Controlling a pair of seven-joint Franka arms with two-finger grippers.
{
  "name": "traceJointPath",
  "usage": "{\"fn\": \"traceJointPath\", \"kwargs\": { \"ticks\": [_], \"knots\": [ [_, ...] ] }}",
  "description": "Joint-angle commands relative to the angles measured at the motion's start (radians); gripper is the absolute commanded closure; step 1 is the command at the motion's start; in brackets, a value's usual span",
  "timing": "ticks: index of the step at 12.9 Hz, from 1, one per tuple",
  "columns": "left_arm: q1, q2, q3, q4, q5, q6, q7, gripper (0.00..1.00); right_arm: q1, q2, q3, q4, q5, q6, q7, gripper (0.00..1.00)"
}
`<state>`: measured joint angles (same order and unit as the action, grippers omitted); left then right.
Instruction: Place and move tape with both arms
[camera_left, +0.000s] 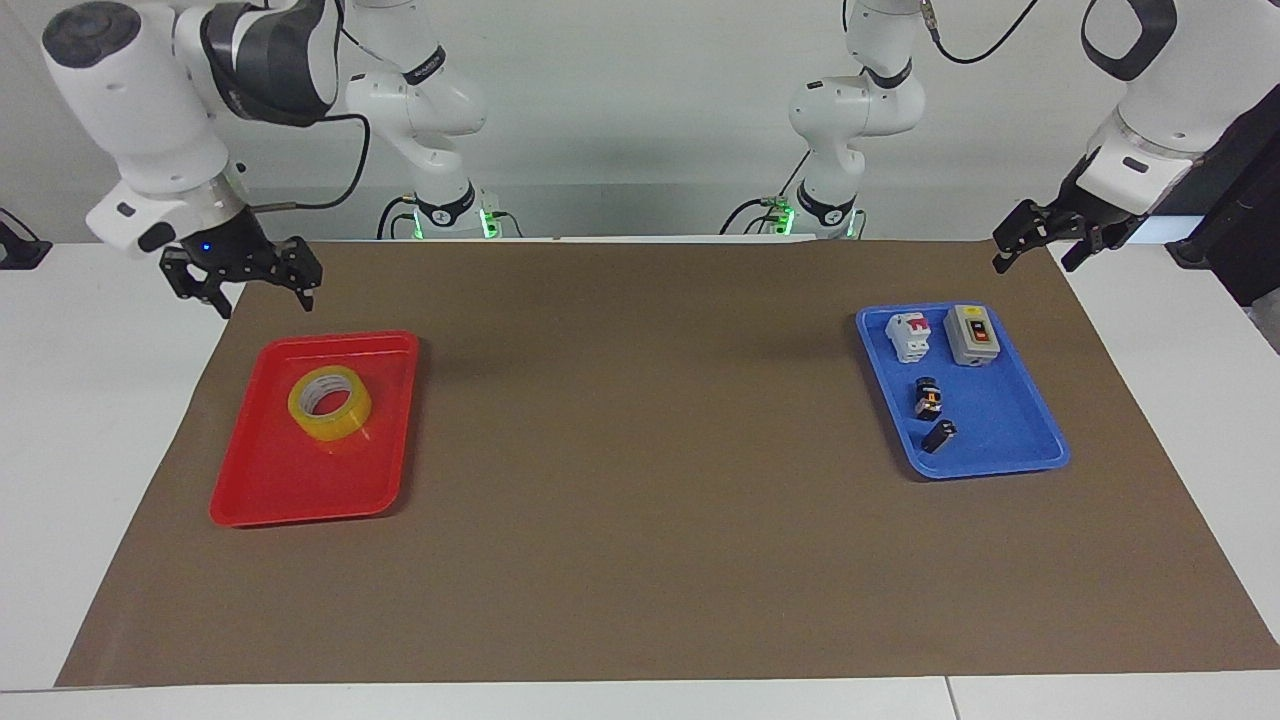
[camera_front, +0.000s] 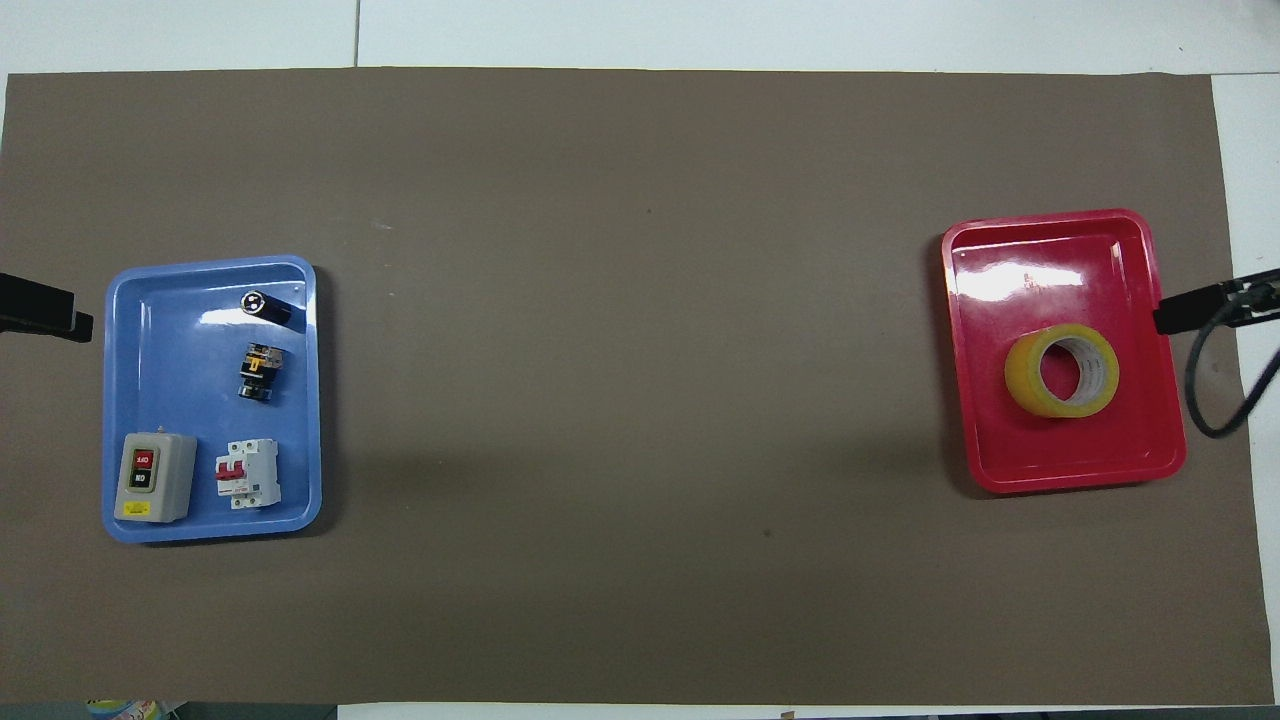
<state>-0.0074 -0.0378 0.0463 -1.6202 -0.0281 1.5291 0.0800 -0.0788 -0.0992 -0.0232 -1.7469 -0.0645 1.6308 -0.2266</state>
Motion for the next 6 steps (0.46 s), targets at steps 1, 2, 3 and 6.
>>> {"fn": "traceJointPath", "kwargs": {
  "ticks": [1,2,3,6],
  "knots": [
    [-0.003,-0.017,0.001,-0.017,-0.012,-0.009,-0.009,0.0,-0.022,-0.074,-0.009,-0.002,0.006,-0.1,0.001,0.0],
    [-0.003,-0.017,0.001,-0.017,-0.012,-0.009,-0.009,0.0,-0.036,-0.08,-0.014,-0.022,0.011,-0.095,-0.002,0.0],
    [-0.003,-0.017,0.003,-0.017,-0.012,-0.009,-0.009,0.0,-0.033,-0.064,-0.005,-0.026,0.011,-0.08,0.015,0.0],
    [-0.003,-0.017,0.003,-0.017,-0.012,-0.009,-0.009,0.0,0.052,0.061,-0.066,0.177,0.011,-0.147,0.075,0.0]
  ]
}}
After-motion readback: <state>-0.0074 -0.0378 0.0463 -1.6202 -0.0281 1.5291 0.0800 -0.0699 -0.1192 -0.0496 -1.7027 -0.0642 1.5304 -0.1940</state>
